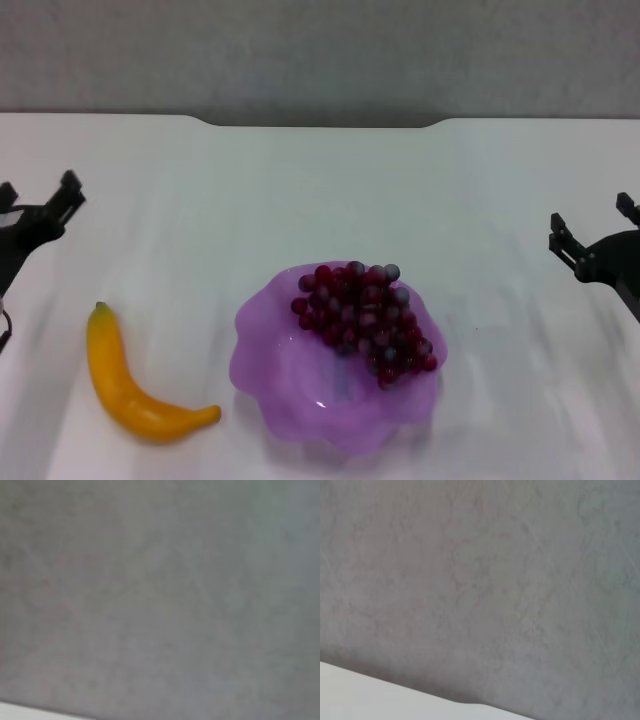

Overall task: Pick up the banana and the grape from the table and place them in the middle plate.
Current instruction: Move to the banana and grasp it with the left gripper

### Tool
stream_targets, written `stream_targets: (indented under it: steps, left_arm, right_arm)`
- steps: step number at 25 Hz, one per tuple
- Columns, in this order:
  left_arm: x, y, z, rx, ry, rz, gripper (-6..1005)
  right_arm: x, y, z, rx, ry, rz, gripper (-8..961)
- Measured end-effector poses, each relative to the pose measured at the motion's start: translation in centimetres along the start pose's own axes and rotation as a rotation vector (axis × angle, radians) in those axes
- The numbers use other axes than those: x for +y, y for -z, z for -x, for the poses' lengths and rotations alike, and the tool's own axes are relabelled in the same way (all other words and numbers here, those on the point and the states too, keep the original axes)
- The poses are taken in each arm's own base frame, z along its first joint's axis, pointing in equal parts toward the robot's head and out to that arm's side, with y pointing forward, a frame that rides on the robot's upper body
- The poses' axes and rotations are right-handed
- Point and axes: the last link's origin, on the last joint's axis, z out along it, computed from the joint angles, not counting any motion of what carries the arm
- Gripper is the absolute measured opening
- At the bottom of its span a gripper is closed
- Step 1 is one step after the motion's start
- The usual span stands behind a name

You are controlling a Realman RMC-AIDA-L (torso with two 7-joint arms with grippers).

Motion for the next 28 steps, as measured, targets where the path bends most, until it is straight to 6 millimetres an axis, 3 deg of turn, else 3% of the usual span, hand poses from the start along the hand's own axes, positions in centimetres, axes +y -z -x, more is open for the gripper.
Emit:
stream_targets:
  steps: [5, 11, 17, 20, 28]
  left_arm:
    - [1.4, 0.5, -2.6, -0.176, -0.119, -0.018, 881]
    - [2.3, 1.2, -4.3, -0.432, -0.088, 0.058, 882]
    - [2.4, 0.7, -4.3, -0.71, -0.126, 0.051, 882]
    - [2.7, 0.6, -4.3, -0.758, -0.15, 0.017, 882]
    - [5.3, -0.1, -1.9, -0.897, -0.216, -0.069, 882]
  right_arm:
    - [0.2, -0.1, -0.2, 0.014, 0.006, 0.01, 879]
    - [0.8, -0.1, 0.0, 0.013, 0.009, 0.034, 879]
    - [1.1, -0.2, -0.1, 0.019, 0.019, 0.044, 880]
    - [1.3, -0.2, -0.1, 0.019, 0.018, 0.052, 880]
    - [1.4, -0.2, 0.0, 0.017, 0.016, 0.053, 880]
